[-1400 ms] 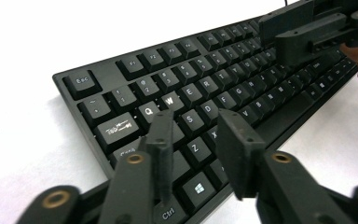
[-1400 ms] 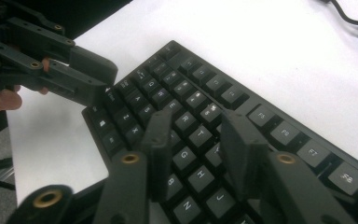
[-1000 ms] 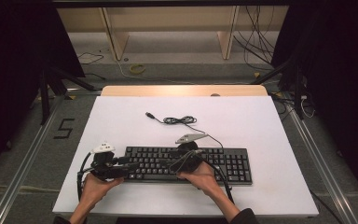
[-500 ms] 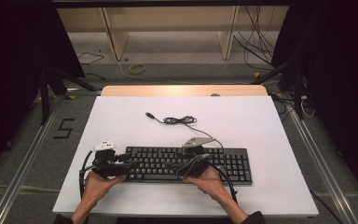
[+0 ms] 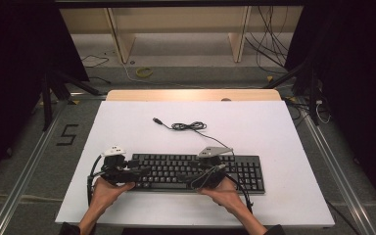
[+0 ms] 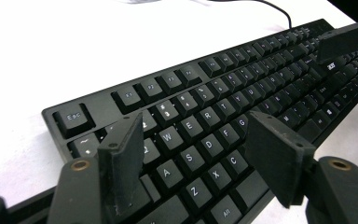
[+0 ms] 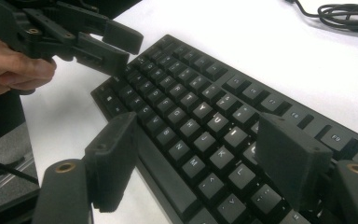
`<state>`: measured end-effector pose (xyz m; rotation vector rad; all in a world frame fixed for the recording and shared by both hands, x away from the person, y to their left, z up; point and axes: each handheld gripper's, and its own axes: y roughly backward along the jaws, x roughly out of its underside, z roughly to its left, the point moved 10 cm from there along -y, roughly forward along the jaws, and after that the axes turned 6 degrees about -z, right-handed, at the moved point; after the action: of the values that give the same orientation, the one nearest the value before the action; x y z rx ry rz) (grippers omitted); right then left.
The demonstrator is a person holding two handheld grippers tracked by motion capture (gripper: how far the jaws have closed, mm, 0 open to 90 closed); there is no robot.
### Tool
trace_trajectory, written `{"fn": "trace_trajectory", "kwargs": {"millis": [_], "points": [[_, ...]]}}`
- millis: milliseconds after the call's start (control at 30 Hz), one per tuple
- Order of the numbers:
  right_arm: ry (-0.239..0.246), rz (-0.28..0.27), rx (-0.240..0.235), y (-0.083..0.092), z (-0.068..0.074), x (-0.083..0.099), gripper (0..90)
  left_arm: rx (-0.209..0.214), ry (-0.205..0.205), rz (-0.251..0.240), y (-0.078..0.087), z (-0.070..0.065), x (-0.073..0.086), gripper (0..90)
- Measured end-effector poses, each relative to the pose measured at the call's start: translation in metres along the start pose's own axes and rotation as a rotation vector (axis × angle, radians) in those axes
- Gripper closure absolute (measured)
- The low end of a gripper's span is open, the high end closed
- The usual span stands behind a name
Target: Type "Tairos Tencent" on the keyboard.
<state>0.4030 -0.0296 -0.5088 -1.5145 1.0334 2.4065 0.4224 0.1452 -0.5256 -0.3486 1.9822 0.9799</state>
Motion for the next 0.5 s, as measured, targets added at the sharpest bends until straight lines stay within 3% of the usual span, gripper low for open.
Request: {"fn": "trace_trajectory", "kwargs": {"millis": [233, 500], "points": [[0.002, -0.005, -0.005, 0.003, 0.002, 0.002, 29.2, 0.013, -0.008, 0.020, -0.009, -0.002, -0.001, 41.6], [0.003, -0.010, -0.010, 0.004, 0.003, 0.001, 29.0, 0.023, -0.028, 0.055, -0.017, -0.003, -0.001, 56.2]]}}
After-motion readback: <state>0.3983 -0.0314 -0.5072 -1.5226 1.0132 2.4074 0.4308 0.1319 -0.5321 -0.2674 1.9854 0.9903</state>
